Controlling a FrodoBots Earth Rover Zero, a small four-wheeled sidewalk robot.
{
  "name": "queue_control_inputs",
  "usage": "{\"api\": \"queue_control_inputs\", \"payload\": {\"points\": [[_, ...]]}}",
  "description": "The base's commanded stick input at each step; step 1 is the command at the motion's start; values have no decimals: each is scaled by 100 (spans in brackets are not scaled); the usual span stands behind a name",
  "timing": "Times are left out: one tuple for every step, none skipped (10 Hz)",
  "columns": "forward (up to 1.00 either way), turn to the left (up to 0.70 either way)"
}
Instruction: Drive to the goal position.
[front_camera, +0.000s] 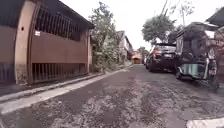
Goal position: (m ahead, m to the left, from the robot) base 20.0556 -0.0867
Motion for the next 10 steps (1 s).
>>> {"api": "queue_control_inputs", "payload": {"points": [[70,0],[70,0],[70,-8],[70,-32],[70,-10],[70,0],[70,0],[70,0],[70,0],[70,0]]}}
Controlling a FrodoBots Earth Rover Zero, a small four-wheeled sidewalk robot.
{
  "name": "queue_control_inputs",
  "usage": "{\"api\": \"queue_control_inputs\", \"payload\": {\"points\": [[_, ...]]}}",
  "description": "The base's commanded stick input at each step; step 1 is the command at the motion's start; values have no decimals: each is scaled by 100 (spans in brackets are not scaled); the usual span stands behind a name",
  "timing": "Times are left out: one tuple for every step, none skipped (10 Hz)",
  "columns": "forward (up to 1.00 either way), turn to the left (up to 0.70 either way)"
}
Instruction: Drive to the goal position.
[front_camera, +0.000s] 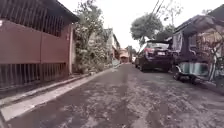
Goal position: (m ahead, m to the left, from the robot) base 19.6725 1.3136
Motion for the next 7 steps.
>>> {"api": "queue_control_inputs", "payload": {"points": [[70,0],[70,0],[70,0],[70,-2],[70,-3],[70,-7],[70,-28]]}}
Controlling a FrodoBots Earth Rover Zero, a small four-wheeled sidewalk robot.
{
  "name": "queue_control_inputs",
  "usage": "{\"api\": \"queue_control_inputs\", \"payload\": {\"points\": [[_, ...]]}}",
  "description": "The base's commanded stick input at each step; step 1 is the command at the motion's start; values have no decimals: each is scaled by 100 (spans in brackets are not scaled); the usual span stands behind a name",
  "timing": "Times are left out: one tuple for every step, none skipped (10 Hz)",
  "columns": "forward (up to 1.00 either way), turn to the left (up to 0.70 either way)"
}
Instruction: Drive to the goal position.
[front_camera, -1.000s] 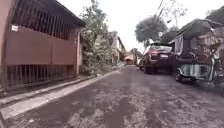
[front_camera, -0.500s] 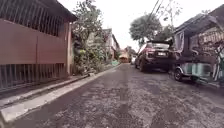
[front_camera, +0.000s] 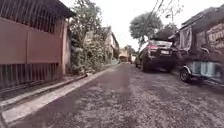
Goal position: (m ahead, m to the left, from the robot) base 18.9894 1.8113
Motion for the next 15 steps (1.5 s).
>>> {"api": "queue_control_inputs", "payload": {"points": [[70,-4],[70,0],[70,0],[70,0],[70,0],[70,0],[70,-3],[70,-21],[70,-23],[70,-8],[70,0],[70,0],[70,0],[70,0],[70,0]]}}
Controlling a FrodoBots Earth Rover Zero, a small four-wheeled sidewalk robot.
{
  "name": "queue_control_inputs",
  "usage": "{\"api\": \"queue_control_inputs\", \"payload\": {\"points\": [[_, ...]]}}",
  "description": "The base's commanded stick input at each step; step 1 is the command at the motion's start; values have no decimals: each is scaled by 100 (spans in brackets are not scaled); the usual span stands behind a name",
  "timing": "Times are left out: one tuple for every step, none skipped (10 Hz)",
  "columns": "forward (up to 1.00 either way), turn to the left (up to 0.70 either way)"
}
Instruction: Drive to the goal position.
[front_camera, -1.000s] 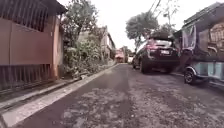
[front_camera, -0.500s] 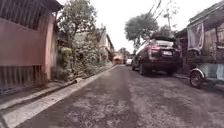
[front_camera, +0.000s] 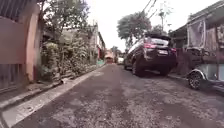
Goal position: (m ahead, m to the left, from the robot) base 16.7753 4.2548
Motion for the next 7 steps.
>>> {"api": "queue_control_inputs", "payload": {"points": [[70,0],[70,0],[70,0],[85,0],[85,0],[85,0],[85,0]]}}
